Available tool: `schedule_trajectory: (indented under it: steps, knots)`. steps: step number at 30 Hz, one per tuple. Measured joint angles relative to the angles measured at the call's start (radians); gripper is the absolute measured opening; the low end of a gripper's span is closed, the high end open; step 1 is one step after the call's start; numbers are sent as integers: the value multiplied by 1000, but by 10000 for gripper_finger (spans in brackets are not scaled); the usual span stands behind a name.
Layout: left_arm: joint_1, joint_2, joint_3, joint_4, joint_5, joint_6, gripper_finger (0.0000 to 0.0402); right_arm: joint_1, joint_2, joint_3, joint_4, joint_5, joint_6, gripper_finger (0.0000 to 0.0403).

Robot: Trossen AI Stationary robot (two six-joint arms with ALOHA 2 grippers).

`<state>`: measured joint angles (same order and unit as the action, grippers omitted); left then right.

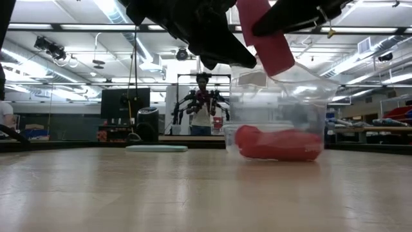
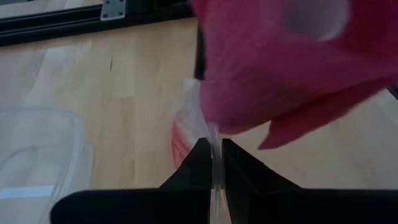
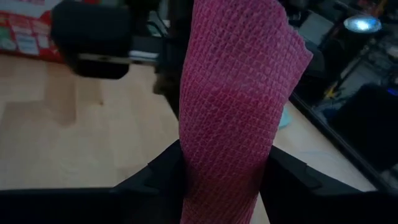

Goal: Roll bandage
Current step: Put the rolled pink bandage into the transparent zip bag

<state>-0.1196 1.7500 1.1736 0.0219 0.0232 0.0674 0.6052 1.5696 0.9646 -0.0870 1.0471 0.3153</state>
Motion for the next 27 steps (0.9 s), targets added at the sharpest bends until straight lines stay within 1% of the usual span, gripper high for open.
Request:
schedule_trajectory:
  steps: [2,5,9,13,17,18,21,22,24,27]
  knots:
    - [0,0,0,-2,3,-1,21,-6,0,0,-12,-14,-22,164]
    - [0,0,0,-9,6,-1,21,-5,0,0,-38,42,-9,164]
    - [0,0,0,-26,13,-2,21,-5,0,0,-51,84,-34,164]
    - [0,0,0,-26,14,-2,21,-27,-1,0,-53,38,-52,164]
    - [0,0,0,-19,13,-1,21,-44,-1,0,-51,3,-21,164]
    - [0,0,0,-19,12,-2,21,-45,-1,0,-50,7,-18,164]
    - [0,0,0,-13,11,-3,21,-32,-1,0,-39,92,-8,164]
    - [0,0,0,-13,11,-10,21,-29,-1,0,-26,102,-7,164]
    - [0,0,0,-15,11,-26,21,-29,-1,0,-14,82,7,164]
    - [-1,0,0,-13,8,-54,21,-23,-1,0,-31,81,113,164]
